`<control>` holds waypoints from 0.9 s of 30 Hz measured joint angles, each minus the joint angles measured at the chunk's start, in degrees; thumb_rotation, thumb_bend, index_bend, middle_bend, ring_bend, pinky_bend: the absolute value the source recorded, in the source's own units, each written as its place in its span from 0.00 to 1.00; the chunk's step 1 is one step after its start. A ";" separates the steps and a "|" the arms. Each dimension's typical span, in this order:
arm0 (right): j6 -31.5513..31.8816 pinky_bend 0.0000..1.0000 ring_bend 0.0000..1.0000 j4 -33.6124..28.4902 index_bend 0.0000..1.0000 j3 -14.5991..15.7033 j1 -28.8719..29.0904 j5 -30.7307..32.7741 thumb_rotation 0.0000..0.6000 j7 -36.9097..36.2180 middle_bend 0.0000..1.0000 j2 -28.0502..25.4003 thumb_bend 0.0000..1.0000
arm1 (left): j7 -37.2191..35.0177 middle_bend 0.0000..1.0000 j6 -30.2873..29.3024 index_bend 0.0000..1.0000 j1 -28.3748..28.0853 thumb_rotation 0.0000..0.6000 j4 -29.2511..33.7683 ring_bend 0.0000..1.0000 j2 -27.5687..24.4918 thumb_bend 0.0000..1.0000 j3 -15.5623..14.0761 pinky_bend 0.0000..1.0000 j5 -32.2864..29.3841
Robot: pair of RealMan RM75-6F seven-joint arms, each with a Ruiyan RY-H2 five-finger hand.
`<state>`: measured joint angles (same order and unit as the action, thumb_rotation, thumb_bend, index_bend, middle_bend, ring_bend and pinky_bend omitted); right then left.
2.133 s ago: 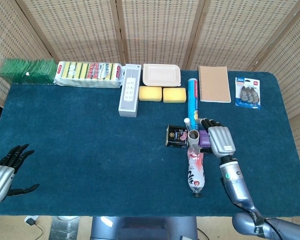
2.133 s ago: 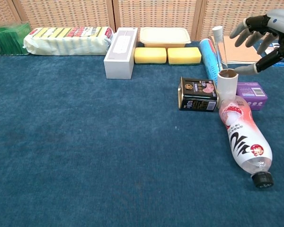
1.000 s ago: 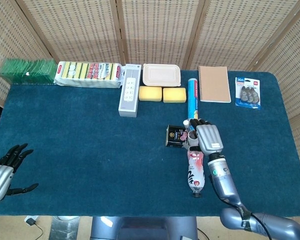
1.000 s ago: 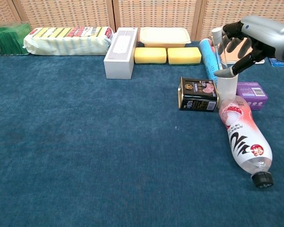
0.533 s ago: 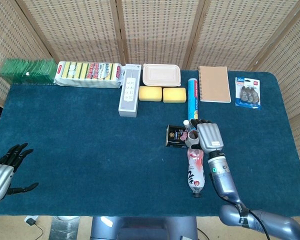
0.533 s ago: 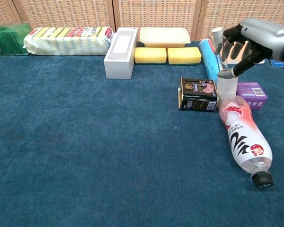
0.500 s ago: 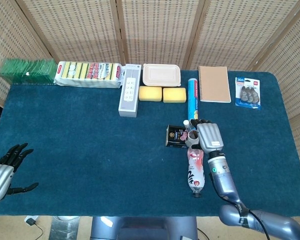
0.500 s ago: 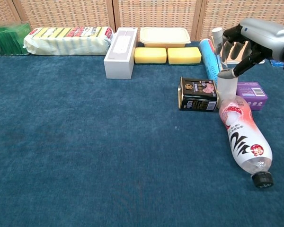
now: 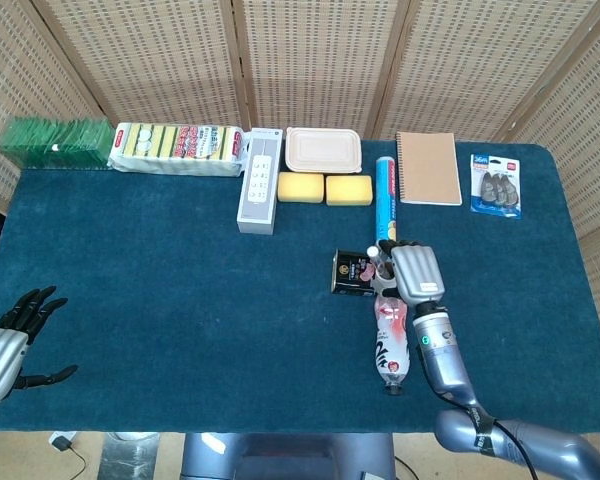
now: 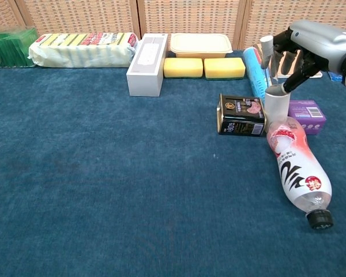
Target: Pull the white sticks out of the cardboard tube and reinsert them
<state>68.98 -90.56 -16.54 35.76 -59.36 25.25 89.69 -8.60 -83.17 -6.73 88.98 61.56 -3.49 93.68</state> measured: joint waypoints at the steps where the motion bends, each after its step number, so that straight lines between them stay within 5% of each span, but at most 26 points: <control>1: 0.24 0.49 0.49 -0.02 0.45 -0.06 0.03 0.06 1.00 0.10 0.51 0.23 0.27 | -0.02 0.06 -0.01 0.11 0.01 0.75 -0.01 0.02 0.00 0.11 0.00 0.23 0.01; 27: 1.93 0.64 0.64 -1.10 0.56 0.20 1.22 0.82 1.00 4.78 0.60 0.92 0.28 | 0.09 0.06 0.08 0.11 -0.07 0.76 0.01 0.02 0.05 0.11 -0.02 0.23 0.05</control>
<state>70.91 -91.66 -16.34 36.98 -58.54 30.03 90.61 -8.51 -83.09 -6.80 88.99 61.61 -3.51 93.73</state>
